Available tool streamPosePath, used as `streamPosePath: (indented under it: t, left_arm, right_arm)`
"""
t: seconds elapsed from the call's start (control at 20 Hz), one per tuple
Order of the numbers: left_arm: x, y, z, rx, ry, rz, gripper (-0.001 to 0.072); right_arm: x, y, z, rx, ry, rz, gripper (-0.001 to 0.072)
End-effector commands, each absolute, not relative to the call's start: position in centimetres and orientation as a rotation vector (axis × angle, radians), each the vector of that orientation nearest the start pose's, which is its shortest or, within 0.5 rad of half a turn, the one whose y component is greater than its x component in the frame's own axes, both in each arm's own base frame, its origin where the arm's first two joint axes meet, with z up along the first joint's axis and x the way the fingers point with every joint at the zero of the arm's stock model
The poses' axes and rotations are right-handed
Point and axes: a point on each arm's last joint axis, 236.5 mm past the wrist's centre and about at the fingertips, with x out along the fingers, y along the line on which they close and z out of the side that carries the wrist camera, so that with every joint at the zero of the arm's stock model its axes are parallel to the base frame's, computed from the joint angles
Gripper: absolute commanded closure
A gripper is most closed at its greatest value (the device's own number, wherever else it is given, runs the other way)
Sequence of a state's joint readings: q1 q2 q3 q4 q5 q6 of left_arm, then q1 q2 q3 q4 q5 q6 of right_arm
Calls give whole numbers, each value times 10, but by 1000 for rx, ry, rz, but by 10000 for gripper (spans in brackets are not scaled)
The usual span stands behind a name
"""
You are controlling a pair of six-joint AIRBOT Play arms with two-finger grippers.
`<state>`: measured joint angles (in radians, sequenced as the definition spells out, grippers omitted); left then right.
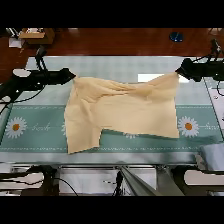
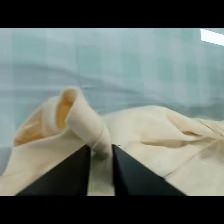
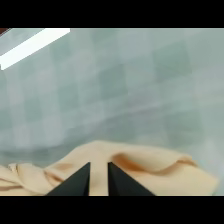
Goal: Fold the shirts.
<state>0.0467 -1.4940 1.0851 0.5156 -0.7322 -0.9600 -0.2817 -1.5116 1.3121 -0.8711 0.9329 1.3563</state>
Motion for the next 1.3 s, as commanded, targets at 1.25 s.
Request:
streamPosePath:
  t: [1.25]
  left_arm:
    - [334,-97,-119,-809,1611,-464,382]
  right_arm:
    - [301,-92,6,664,1403,44,219]
